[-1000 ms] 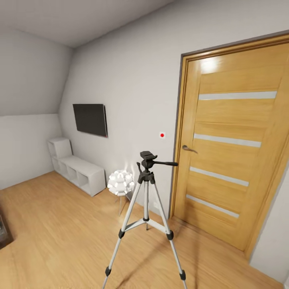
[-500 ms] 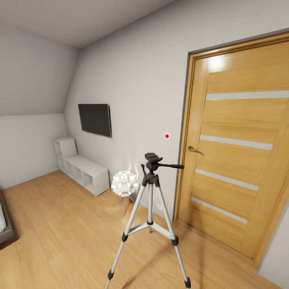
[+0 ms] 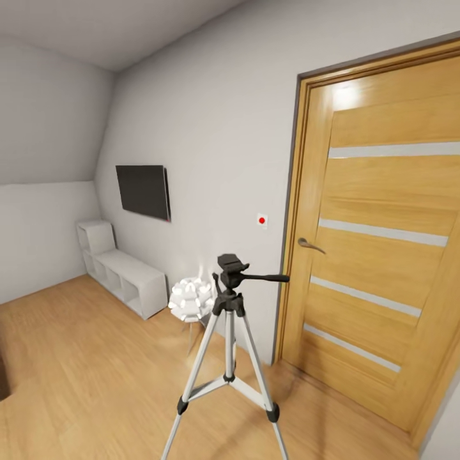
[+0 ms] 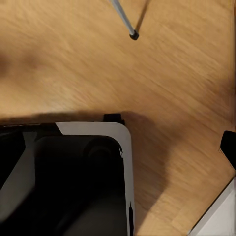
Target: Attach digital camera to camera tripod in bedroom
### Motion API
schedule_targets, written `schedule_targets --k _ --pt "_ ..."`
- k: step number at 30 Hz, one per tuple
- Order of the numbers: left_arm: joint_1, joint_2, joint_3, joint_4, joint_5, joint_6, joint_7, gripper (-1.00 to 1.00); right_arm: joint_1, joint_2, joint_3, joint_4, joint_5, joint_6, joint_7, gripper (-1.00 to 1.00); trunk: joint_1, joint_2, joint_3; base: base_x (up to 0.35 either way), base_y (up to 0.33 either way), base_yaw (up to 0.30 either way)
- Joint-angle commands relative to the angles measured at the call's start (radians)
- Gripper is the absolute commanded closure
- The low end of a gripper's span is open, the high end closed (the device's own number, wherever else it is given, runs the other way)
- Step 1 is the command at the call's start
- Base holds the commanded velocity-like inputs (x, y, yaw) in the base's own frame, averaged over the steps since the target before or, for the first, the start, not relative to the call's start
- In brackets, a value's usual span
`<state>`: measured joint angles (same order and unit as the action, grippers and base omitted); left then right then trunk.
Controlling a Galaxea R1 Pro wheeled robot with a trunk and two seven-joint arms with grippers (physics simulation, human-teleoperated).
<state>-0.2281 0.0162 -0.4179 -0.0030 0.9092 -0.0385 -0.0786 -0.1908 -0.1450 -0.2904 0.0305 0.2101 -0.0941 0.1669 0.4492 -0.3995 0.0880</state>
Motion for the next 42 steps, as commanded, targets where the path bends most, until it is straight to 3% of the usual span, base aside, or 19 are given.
schedule_targets --k 1,8,18,33,42 --pt "0.0 0.0 -0.009 0.001 0.008 -0.003 -0.004 1.0 -0.001 -0.001 -0.009 0.003 0.009 -0.006 0.002 -1.0 0.001 -0.001 0.0 0.287 -0.158 0.0" --pt "0.0 -0.001 -0.009 0.001 0.008 -0.005 -0.004 1.0 -0.001 -0.001 -0.009 0.003 0.009 -0.006 0.002 -1.0 0.001 -0.001 0.0 0.24 -0.141 0.0" --pt "0.0 -0.002 -0.01 0.001 0.007 -0.006 -0.004 1.0 -0.001 -0.001 -0.009 0.003 0.009 -0.006 0.002 -1.0 0.001 -0.001 0.0 0.024 -0.05 0.0" --pt "0.0 -0.001 -0.009 0.001 0.008 -0.004 -0.004 1.0 -0.001 0.002 -0.007 0.003 0.009 -0.004 0.005 -1.0 0.001 -0.001 0.0 0.0 -0.245 0.0" --pt "0.0 0.001 -0.009 0.001 0.008 -0.004 -0.004 1.0 -0.001 0.001 -0.007 0.003 0.009 -0.004 0.002 -1.0 0.001 -0.001 0.0 0.0 -0.032 0.207"
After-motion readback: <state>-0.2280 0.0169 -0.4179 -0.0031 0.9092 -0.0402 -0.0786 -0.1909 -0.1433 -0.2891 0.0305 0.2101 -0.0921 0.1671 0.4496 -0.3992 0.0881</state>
